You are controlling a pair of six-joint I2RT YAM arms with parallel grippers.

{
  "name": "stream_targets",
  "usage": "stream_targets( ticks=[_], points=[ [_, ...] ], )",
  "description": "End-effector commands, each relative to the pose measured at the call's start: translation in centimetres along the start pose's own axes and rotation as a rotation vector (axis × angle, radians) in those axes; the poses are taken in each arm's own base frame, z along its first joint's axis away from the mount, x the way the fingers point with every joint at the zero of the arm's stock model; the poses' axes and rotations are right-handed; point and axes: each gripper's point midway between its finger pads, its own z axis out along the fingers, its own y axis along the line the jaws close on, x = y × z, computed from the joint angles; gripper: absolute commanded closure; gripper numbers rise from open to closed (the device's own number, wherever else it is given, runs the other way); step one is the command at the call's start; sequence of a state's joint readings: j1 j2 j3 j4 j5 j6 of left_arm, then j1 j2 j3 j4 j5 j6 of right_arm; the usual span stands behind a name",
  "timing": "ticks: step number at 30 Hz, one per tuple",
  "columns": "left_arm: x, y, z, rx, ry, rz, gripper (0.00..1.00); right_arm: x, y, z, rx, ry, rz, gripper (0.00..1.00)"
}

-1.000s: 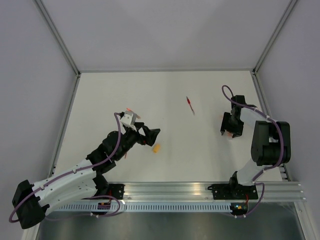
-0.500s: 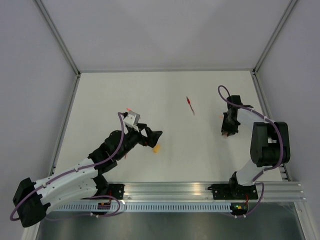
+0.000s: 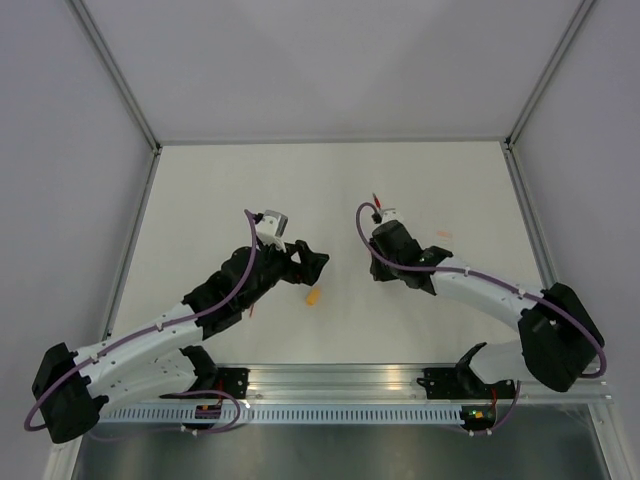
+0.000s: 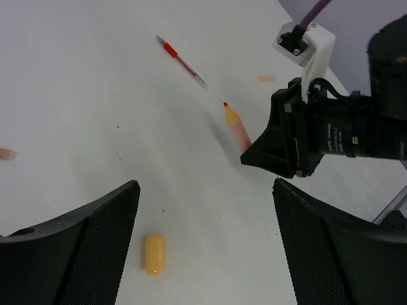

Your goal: Insert the pens into the pen caps

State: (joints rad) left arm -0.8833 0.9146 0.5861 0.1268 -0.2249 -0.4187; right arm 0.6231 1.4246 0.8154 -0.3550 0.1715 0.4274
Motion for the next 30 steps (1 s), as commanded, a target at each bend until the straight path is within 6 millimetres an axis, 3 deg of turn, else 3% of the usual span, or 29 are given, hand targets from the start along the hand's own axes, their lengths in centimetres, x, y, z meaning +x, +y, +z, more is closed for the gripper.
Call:
stream_targets(
  ticks=[1, 5, 9, 17, 25, 30],
  points=[
    [-0.7, -1.4, -0.1, 0.032, 0.017, -0.085, 0.11, -3.1, 4.1, -2.5, -0.089, -0.231, 0.024, 1.00],
    [-0.7, -2.9, -0.5, 0.110, 0.020, -0.139, 0.11, -2.6, 9.5, -5.2, -0.312, -0.359, 0.006, 1.00],
    [-0.8, -3.6, -0.9, 0.150, 0.013, -0.172, 0.15, -2.2, 12.3, -7.7, -0.438, -0.423, 0.020, 1.00],
    [0.4, -3.9, -0.6, 0.172, 0.033, -0.216, 0.25, -1.2, 15.2, -12.8, -0.560, -0.530, 0.002, 1.00],
    [0.7, -4.6, -0.3, 0.223, 0.036, -0.199, 0.28, -1.9, 16.4, -14.9, -0.560, -0.577, 0.012, 1.00],
    [0.2, -5.7, -1.0, 0.296, 0.020, -0.173, 0.42, -2.6, 17.3, -16.1, -0.561, -0.588, -0.001, 1.00]
  ],
)
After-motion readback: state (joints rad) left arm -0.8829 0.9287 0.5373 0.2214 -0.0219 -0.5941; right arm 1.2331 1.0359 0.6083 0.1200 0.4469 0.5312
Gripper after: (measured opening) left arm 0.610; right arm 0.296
